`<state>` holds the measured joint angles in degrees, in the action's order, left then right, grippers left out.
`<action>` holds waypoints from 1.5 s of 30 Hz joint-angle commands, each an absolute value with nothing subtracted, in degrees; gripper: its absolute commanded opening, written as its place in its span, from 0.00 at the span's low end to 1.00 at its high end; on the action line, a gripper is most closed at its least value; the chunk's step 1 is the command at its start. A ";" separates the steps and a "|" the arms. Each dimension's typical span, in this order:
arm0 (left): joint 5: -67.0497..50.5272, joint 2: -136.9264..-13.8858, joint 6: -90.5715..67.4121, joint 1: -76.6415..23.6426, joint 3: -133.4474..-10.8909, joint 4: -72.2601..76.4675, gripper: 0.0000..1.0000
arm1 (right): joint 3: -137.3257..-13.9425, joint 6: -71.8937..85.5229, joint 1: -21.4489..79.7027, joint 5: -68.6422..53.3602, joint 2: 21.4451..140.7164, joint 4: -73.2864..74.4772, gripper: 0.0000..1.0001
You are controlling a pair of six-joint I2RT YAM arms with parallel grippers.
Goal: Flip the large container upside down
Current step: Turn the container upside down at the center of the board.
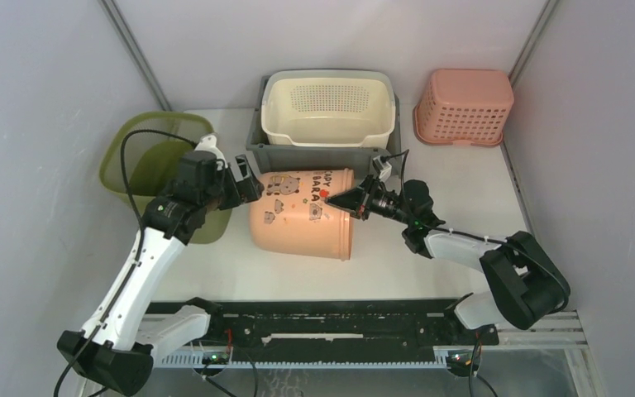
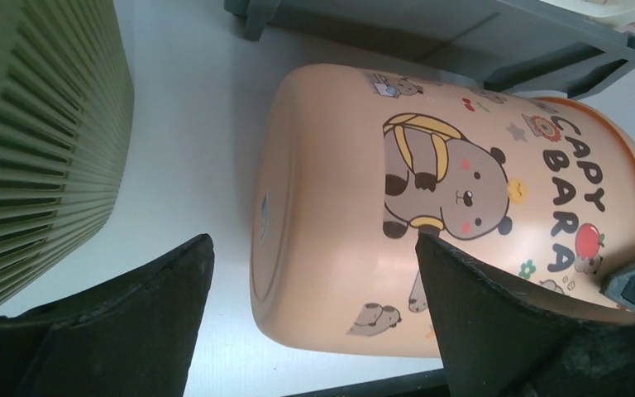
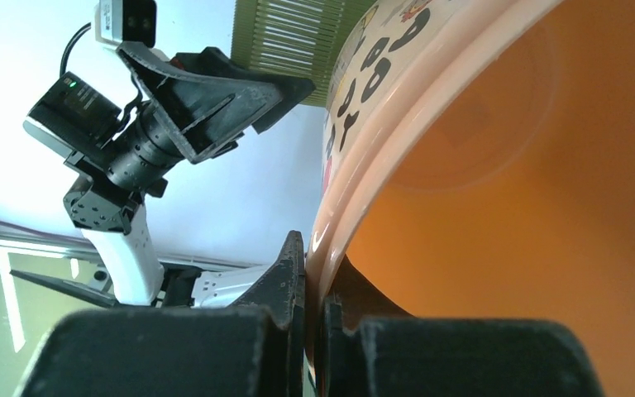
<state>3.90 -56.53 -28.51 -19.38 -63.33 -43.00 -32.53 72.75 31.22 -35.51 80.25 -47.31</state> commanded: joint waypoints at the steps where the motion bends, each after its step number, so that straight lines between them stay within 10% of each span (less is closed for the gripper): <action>1: 4.58 -58.76 -28.89 -19.51 -64.05 -39.32 0.97 | -29.88 76.77 30.67 -37.69 83.15 -53.28 0.00; 37: -6.68 -57.48 -34.55 -20.92 -58.94 -27.54 0.95 | -30.00 81.62 32.52 -38.14 88.16 -62.89 0.00; 45: -6.45 -54.81 -35.26 -20.90 -62.88 -29.94 0.95 | -32.71 75.25 33.94 -36.35 85.16 -50.55 0.41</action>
